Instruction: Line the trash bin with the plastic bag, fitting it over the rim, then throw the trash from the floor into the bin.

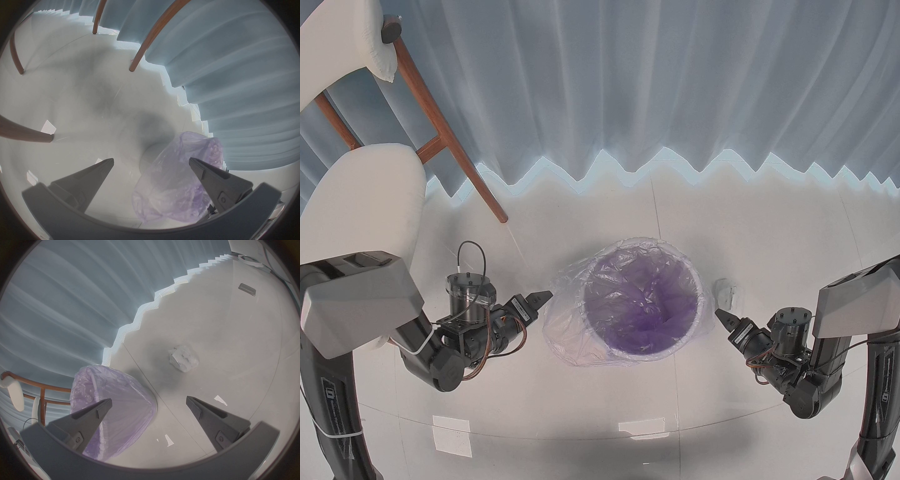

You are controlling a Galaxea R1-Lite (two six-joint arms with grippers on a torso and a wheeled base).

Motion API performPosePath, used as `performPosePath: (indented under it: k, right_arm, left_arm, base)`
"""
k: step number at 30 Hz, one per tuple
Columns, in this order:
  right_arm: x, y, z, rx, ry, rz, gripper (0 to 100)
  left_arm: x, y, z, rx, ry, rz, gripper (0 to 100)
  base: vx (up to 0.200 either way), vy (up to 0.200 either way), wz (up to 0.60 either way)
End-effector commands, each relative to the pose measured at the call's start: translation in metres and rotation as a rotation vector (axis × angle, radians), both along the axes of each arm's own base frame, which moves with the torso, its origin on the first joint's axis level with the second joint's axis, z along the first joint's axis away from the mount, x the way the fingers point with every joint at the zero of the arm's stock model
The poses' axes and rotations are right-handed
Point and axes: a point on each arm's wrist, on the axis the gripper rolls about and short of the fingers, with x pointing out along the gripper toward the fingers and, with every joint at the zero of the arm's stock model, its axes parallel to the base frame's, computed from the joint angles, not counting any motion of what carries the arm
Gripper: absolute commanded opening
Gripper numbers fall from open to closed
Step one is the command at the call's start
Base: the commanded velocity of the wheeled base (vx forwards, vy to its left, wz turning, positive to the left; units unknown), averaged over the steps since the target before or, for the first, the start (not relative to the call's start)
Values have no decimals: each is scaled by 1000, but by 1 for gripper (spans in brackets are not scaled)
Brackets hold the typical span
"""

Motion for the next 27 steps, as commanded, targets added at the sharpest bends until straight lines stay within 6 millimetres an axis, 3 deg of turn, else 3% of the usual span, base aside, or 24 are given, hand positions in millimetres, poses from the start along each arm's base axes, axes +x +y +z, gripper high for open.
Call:
performPosePath:
  k: [1,5,6,15,27]
  right_arm:
    - [0,1,3,7,-18,3,100]
    - [0,0,1,7,-13,1,100]
    - [0,0,1,7,-13,1,100]
    - [0,0,1,6,-10,-1,100]
    - [-5,-2,-2,0,13,-5,100]
  left_arm:
    - [22,-8,-22,-1,13,-14,100]
    - [26,-16,-21,-13,19,-53,100]
    - [27,-17,-21,-12,22,-57,0]
    - [38,-18,-28,-12,21,-48,0]
    - [57,-39,-49,69,21,-103,0]
  base:
    - [0,0,0]
    - [0,0,0]
    - [0,0,0]
    - [0,0,0]
    - [0,0,0]
